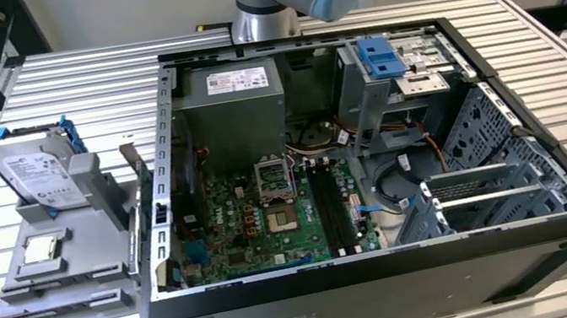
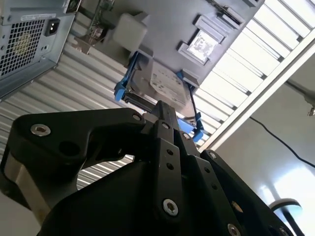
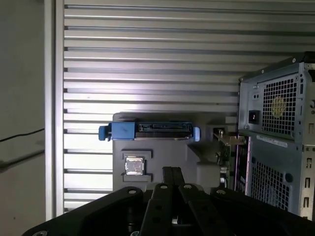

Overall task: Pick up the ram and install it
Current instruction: 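Reach for the ram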

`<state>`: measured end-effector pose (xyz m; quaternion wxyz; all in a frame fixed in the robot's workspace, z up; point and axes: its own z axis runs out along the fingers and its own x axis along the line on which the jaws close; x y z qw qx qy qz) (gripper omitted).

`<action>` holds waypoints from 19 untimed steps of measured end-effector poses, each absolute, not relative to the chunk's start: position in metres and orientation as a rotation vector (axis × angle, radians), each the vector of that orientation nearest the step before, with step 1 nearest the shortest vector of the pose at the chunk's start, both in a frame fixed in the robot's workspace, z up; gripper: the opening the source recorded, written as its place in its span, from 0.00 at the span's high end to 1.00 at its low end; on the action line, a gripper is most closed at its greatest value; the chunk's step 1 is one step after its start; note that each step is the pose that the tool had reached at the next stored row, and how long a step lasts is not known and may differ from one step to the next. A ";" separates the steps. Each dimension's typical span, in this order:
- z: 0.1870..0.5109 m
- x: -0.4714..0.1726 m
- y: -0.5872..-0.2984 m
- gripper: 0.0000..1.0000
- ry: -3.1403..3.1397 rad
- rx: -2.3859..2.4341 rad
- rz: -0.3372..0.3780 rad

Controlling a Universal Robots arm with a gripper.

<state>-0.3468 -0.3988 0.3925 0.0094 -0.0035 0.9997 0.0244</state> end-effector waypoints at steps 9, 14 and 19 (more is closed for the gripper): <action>0.392 -0.348 -0.399 1.00 3.122 -0.011 0.076; 0.393 -0.348 -0.402 1.00 3.122 -0.011 0.076; 0.393 -0.349 -0.407 1.00 3.122 -0.011 0.076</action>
